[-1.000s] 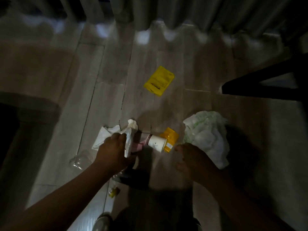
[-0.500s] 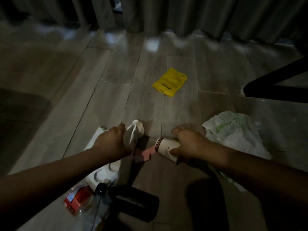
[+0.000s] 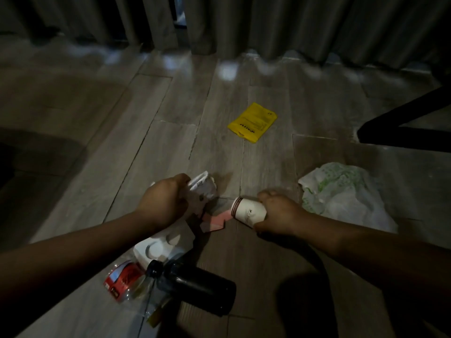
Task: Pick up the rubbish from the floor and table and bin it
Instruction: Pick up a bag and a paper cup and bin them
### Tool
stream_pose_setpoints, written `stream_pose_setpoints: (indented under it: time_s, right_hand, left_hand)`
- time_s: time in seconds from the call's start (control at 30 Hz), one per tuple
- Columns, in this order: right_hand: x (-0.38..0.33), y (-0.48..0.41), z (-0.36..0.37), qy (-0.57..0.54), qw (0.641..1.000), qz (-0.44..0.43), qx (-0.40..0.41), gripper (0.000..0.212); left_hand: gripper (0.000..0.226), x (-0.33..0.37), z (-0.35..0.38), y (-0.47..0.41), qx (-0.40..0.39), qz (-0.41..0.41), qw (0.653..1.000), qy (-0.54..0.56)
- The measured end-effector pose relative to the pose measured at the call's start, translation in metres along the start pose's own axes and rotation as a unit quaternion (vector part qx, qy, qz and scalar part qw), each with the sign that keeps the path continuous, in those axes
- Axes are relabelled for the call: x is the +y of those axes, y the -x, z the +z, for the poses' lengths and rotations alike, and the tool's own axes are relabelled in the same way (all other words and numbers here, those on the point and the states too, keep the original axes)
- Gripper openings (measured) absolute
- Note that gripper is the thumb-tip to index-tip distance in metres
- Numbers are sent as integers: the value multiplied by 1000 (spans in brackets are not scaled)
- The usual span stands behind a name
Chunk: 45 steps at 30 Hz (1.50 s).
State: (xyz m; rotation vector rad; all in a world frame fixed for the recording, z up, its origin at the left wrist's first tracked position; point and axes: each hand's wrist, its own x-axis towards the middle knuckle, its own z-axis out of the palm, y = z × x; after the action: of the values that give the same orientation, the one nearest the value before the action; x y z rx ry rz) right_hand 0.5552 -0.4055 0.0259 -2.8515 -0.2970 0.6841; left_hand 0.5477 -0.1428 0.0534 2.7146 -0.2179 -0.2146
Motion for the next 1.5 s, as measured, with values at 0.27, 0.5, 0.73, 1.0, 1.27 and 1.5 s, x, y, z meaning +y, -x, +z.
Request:
stream_pose_setpoints:
  time_s: [0.27, 0.5, 0.73, 1.0, 1.27, 1.5]
  right_hand:
    - [-1, -6, 12, -12, 1000, -1, 5, 100]
    - [10, -2, 16, -24, 999, 17, 12, 75]
    - [36, 14, 20, -79, 996, 23, 20, 76]
    - [53, 13, 26, -79, 995, 56, -5, 86]
    - [54, -4, 38, -90, 995, 45, 11, 117]
    - [61, -17, 45, -149, 988, 43, 18, 121]
  left_hand:
    - [32, -4, -1, 5, 18, 11, 1000, -5]
    - [31, -1, 1, 2, 10, 19, 1000, 0]
    - [31, 9, 2, -1, -10, 13, 1000, 22]
    - [23, 23, 8, -6, -70, -5, 994, 86]
    - [20, 18, 37, -16, -183, -9, 982, 49]
    - [43, 11, 71, -8, -186, 34, 981, -48]
